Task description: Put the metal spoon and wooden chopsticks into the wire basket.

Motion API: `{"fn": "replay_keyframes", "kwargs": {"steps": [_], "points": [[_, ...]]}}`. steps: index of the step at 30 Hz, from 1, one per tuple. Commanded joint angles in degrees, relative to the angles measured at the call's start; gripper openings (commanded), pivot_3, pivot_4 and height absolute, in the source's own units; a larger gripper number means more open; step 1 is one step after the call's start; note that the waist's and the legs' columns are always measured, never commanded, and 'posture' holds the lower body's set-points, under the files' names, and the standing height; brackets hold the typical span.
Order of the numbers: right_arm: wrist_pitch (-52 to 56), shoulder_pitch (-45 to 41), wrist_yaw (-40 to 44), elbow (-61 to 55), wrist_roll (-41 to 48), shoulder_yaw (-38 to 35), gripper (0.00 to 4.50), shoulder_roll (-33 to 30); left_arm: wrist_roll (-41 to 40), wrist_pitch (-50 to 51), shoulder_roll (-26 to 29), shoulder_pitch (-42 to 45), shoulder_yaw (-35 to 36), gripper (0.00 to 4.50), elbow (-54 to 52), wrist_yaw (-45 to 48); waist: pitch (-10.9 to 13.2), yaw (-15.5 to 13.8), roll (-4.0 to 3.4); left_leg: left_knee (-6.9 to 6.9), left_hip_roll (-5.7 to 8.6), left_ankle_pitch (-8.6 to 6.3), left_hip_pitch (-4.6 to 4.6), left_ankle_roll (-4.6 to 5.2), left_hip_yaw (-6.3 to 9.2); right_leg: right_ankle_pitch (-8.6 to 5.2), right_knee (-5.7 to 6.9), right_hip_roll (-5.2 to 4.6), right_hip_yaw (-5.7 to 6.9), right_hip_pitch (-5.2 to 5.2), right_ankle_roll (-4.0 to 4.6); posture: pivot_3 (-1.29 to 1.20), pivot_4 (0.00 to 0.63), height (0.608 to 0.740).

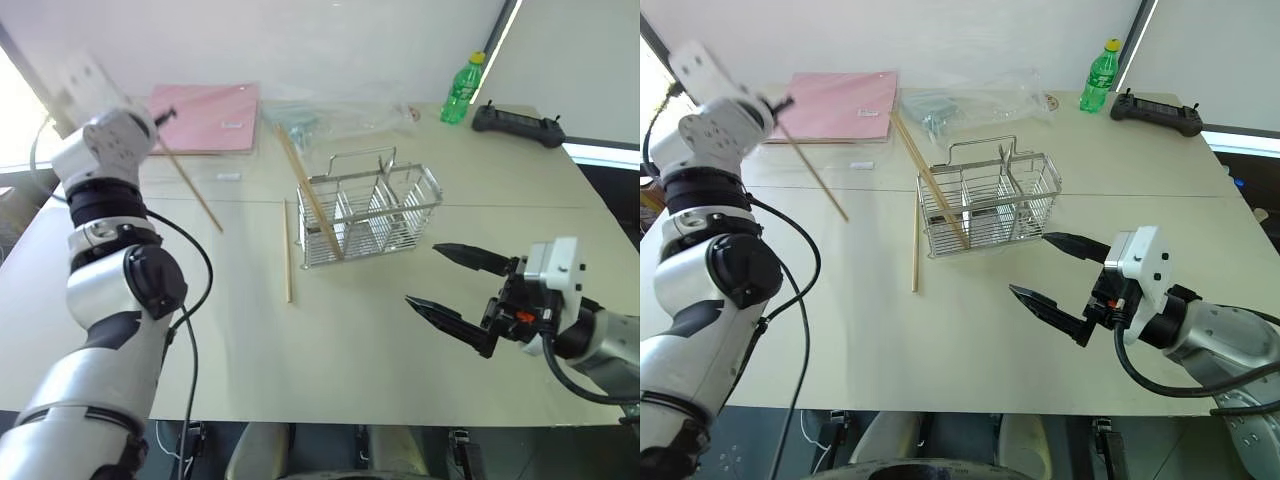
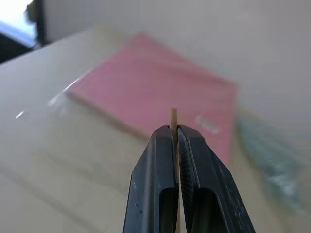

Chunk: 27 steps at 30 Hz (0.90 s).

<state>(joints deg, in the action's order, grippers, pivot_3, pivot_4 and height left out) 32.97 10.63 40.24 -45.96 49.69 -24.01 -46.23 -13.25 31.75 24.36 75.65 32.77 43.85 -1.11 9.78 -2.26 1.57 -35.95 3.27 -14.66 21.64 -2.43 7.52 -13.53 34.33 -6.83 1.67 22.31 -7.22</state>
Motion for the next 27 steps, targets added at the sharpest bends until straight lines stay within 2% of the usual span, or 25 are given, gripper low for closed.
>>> {"fn": "replay_keyframes", "kwargs": {"steps": [1, 4, 8, 17, 27], "points": [[0.2, 0.9, 0.6, -1.9, 1.7, -3.2, 4.5, -1.4, -8.4, -3.3, -0.4, 3.7, -3.2, 0.09, -10.8, 15.6, 0.0, 0.1, 0.0, 0.01, -0.01, 0.0, 0.02, 0.0, 0.01, 0.0, -0.03, 0.0, 0.0, 0.0, 0.0, 0.0, 0.15, 0.709], [0.4, 2.4, 1.6, -1.7, 2.0, -4.5, 4.5, -1.8, -14.9, -0.3, -0.8, 3.8, -5.7, 0.09, -19.7, 24.7, 0.0, 0.1, -0.02, 0.01, -0.02, -0.02, 0.03, 0.03, -0.01, 0.0, -0.06, 0.0, 0.0, 0.0, 0.0, 0.0, 0.15, 0.709], [0.2, 5.0, 2.3, -1.5, 1.1, -5.6, 4.5, -1.8, -18.6, -0.1, -0.5, 1.7, -11.8, 0.09, -31.3, 34.0, 0.0, 0.2, -0.04, 0.03, -0.04, -0.02, -0.02, 0.05, -0.02, 0.0, -0.03, 0.02, 0.0, -0.01, 0.01, 0.0, 0.15, 0.709], [-0.7, 9.9, 1.7, -3.0, -0.1, -5.9, 4.5, -0.3, -25.6, 3.6, -4.8, -0.1, -15.1, 0.09, -41.7, 32.0, 0.0, 0.1, -0.11, -0.12, -0.09, -0.01, -0.14, 0.08, -0.02, -0.08, 0.03, 0.06, -0.01, -0.16, -0.1, 0.0, 0.15, 0.709], [-0.7, 9.7, -1.3, -4.2, 0.5, -6.3, 4.5, 0.8, -24.2, 2.4, -8.6, -10.7, -21.0, 0.09, -45.4, 31.0, -0.1, 0.0, -0.15, -0.1, -0.08, -0.01, -0.13, 0.11, -0.01, 0.04, 0.01, 0.08, -0.03, -0.15, 0.11, 0.0, 0.15, 0.709]]}}
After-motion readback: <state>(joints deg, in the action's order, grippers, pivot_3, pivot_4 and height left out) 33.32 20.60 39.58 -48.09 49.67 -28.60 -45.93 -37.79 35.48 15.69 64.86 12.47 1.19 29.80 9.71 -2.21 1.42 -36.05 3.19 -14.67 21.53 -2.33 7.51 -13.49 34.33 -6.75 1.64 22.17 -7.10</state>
